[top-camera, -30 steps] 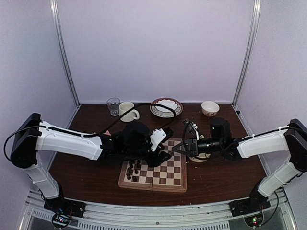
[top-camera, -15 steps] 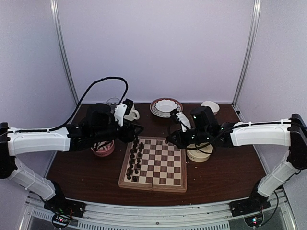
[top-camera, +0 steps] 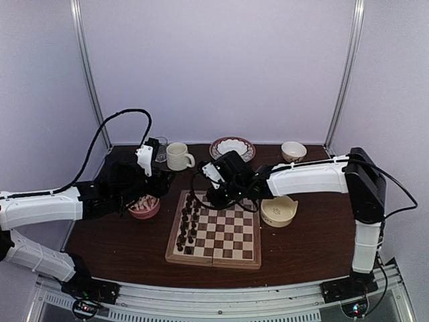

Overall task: Set up the chess pieces on the board
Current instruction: Place the pawn at h7.

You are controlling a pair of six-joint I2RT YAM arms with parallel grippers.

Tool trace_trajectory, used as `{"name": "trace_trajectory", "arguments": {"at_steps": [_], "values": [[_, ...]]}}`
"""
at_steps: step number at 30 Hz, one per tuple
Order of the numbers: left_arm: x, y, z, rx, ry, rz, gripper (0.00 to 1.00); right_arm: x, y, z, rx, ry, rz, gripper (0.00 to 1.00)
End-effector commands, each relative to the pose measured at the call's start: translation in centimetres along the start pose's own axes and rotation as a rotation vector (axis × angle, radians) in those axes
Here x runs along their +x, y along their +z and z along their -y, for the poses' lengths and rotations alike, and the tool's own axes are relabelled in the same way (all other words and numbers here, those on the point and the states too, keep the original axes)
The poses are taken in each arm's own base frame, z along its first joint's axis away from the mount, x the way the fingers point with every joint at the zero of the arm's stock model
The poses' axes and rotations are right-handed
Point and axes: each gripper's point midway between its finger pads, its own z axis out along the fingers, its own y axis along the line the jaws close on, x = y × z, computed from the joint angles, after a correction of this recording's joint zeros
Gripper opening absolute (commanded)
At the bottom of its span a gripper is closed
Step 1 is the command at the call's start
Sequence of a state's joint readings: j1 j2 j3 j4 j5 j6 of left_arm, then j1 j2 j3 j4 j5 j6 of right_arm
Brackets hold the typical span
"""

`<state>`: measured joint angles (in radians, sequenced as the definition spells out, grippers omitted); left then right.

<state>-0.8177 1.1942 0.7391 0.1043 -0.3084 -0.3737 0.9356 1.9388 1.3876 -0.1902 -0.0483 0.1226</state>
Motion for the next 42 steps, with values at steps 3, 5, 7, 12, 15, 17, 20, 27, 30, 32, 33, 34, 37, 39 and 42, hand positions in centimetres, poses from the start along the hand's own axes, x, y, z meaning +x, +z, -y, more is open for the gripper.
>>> {"name": "trace_trajectory", "arguments": {"at_steps": [3,5,7,12,15,17,20,27,30,32,33,34,37,39,42], "values": [[-1.3,-0.5,-1.3,-0.068,-0.009,0.055,0.59,-1.3,2.3,1.1,0.085,-0.060,-0.002,0.00],[-1.3,-0.6,-1.4,-0.072,-0.008,0.058,0.59,-1.6,2.9,1.2,0.101,-0.064,0.002,0.00],[-1.3,-0.7,-1.5,-0.072,-0.008,0.059,0.59,-1.8,3.4,1.4,0.110,-0.068,0.004,0.00],[-1.3,-0.6,-1.4,-0.068,-0.007,0.055,0.59,-2.1,4.8,1.3,0.116,-0.077,-0.002,0.00],[-1.3,-0.6,-1.3,-0.065,-0.006,0.053,0.59,-2.1,5.6,1.2,0.110,-0.078,-0.008,0.00],[-1.2,-0.5,-1.3,-0.063,-0.006,0.049,0.59,-2.3,5.9,1.1,0.104,-0.076,-0.008,0.00],[-1.1,-0.4,-1.2,-0.062,-0.005,0.046,0.59,-2.4,6.3,1.0,0.100,-0.073,-0.007,0.00],[-0.9,-0.2,-1.1,-0.055,-0.006,0.038,0.59,-2.6,7.1,0.8,0.072,-0.061,-0.013,0.00],[-0.9,-0.2,-1.0,-0.051,-0.005,0.035,0.59,-2.6,7.3,0.8,0.064,-0.059,-0.016,0.00],[-0.9,-0.2,-0.9,-0.050,-0.005,0.034,0.59,-2.6,7.4,0.8,0.061,-0.058,-0.019,0.00],[-0.9,-0.1,-0.9,-0.048,-0.005,0.032,0.59,-2.5,7.4,0.8,0.061,-0.057,-0.021,0.00],[-0.8,-0.1,-0.9,-0.047,-0.004,0.031,0.59,-2.6,7.4,0.8,0.062,-0.057,-0.020,0.00],[-0.8,-0.1,-0.8,-0.043,-0.005,0.029,0.59,-2.5,7.5,0.9,0.063,-0.055,-0.022,0.01],[-0.8,0.0,-0.8,-0.041,-0.005,0.027,0.59,-2.5,7.5,0.9,0.063,-0.054,-0.024,0.01],[-0.7,0.0,-0.7,-0.041,-0.004,0.024,0.59,-2.4,7.6,1.0,0.065,-0.054,-0.027,0.01]]}}
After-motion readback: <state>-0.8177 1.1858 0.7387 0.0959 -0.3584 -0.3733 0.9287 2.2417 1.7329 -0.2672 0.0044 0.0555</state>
